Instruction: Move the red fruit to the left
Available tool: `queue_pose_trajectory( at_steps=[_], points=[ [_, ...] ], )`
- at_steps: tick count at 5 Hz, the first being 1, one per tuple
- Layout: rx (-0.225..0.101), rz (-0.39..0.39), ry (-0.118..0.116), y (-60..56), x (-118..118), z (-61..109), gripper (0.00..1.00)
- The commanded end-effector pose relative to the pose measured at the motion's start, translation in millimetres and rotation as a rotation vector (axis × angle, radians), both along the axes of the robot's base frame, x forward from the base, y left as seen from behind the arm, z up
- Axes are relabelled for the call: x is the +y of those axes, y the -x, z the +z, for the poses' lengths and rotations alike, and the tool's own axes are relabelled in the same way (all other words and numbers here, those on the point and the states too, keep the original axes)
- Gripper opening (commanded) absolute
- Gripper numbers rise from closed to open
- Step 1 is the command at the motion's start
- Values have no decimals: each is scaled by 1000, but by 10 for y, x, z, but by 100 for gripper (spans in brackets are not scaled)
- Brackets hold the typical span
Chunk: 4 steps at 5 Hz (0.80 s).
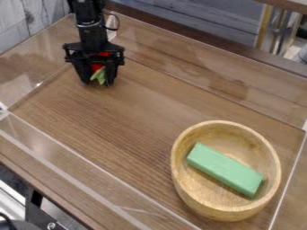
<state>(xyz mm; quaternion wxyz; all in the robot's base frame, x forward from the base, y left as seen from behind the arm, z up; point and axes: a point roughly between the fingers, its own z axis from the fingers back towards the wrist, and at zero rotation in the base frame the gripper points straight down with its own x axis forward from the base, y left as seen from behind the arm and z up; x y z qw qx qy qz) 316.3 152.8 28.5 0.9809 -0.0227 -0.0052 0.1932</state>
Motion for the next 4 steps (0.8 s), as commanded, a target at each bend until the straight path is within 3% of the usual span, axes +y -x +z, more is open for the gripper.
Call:
queue_pose_trajectory(
  at_steps=[1,2,3,4],
  points=[
    [-100,-8,-26,-179,8,462,0],
    [-85,-32,-26,-139,-11,353,100],
    [-68,61,-30,-116,101,338,100],
    [-57,156,-11,-81,137,430,100]
  ],
)
